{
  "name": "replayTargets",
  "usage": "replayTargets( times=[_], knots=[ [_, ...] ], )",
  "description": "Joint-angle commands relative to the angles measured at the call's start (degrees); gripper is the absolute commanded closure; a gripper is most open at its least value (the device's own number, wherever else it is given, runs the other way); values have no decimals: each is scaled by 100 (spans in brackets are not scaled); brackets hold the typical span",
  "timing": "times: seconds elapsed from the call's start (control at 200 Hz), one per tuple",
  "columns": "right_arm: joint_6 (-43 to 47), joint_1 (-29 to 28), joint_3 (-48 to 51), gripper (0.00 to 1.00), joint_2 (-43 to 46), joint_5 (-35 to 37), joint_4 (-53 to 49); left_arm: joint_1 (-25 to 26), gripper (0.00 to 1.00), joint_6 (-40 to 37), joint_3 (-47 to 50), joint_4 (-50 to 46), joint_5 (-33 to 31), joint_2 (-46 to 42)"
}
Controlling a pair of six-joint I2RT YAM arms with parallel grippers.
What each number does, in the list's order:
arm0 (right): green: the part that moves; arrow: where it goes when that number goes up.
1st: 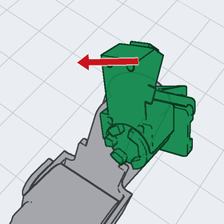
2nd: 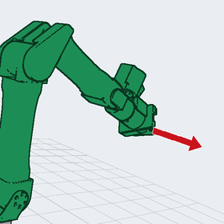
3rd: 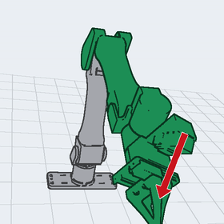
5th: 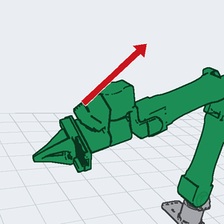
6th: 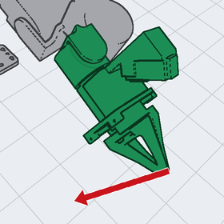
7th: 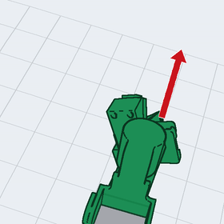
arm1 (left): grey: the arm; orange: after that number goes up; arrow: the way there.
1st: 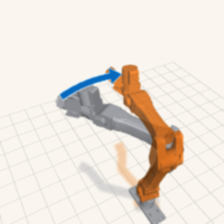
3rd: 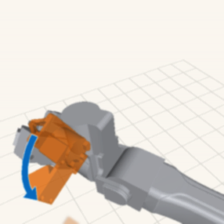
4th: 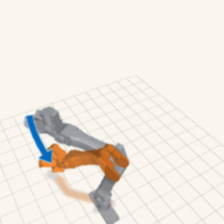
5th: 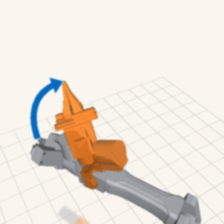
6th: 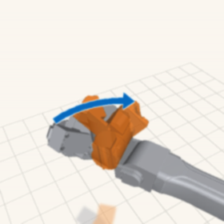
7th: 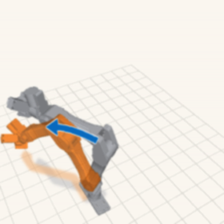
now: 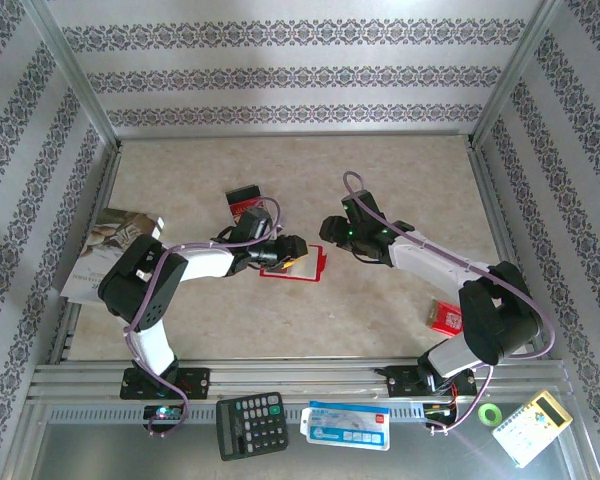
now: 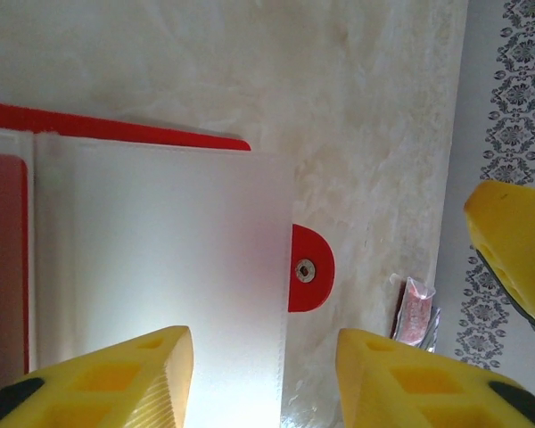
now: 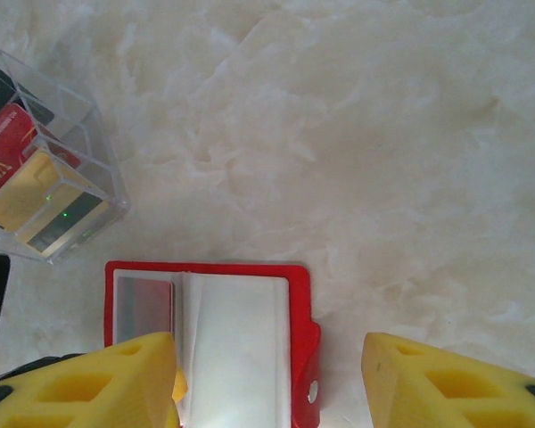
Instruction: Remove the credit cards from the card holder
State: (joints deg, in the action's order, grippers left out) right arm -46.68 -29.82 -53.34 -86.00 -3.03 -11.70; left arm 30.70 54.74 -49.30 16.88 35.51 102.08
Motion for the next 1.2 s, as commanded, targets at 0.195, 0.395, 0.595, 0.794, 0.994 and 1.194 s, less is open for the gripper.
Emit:
replayTargets(
  times=[0.195, 0.395, 0.595, 0.794, 0.994, 1.194],
  knots=[
    [34, -47, 12, 42, 52, -338, 424, -453, 49, -757, -363, -992, -145, -845],
    [45, -148, -107, 42, -42, -445, 474, -969, 44, -1279, -469, -1847, -368, -1296],
    [-133, -482, -301, 43, -521, -835, 732, -1323, 44, -1538, -202, -2034, -606, -1620],
    [-404, -886, -562, 49, -1154, -1115, 957, -1309, 53, -1535, -38, -2021, -568, -1270],
    [-683, -1012, -635, 63, -1602, -1305, 1149, -1140, 67, -1924, -307, -2407, -367, -756],
    [-868, -1025, -642, 69, -1849, -1308, 1170, -979, 74, -2336, -737, -3026, -696, -353]
  ],
)
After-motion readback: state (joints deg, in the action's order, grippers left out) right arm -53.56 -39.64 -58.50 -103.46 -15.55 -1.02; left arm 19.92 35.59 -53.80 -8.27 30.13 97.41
